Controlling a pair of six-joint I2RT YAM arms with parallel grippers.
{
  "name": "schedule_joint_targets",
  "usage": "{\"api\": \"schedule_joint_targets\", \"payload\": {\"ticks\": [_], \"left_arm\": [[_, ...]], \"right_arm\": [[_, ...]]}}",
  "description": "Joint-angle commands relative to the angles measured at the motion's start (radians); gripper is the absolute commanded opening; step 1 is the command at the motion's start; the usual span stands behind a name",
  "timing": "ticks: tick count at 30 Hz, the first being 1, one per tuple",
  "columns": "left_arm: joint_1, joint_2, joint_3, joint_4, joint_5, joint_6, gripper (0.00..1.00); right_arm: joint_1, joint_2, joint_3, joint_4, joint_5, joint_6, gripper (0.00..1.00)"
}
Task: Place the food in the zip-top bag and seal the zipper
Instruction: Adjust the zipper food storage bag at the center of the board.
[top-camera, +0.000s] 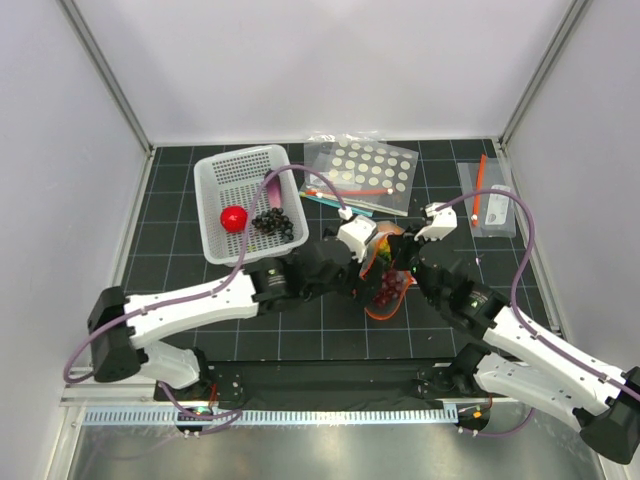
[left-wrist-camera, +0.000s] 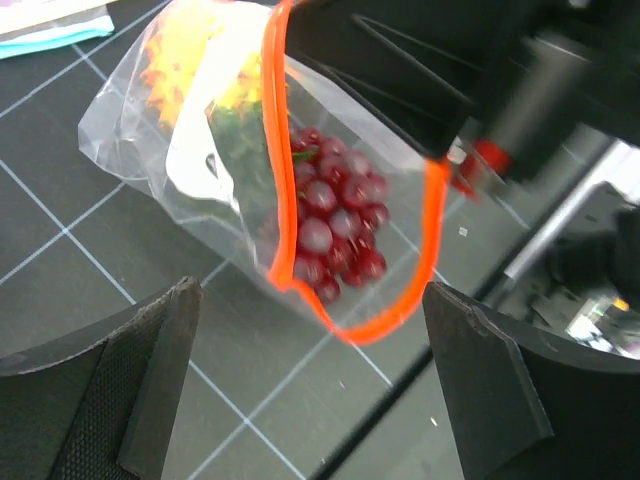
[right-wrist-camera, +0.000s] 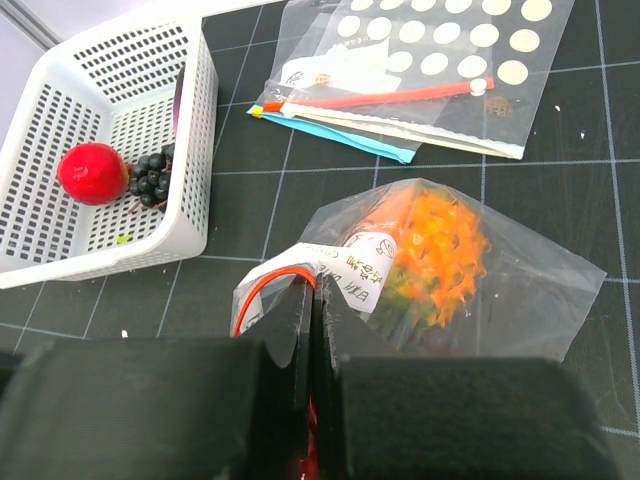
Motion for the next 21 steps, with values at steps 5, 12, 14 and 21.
{"api": "schedule_joint_targets", "payload": {"ticks": [5, 12, 14, 21], "left_arm": [[0.005, 0.189, 0.132, -0.020, -0.160, -0.008, 0.88], [0.007, 0.211, 0.161, -0.106, -0.348, -0.024, 0.29], [0.007, 0.216, 0.195, -0.149, -0.334, -0.024, 0.12], [0.042, 0.213, 0.440, -0.337, -0.265, -0.005, 0.00]], "right_arm": [[-0.005, -0.037, 0.024, 0.043, 0.013, 0.021, 0.01], [-0.005, -0.048, 0.022, 0.039, 0.019, 0.019, 0.01], [-0.005, -0.048, 0.022, 0.039, 0.020, 0.018, 0.01], [-0.004, -0.045, 0.027, 0.028, 0.025, -0.002, 0.30]]}}
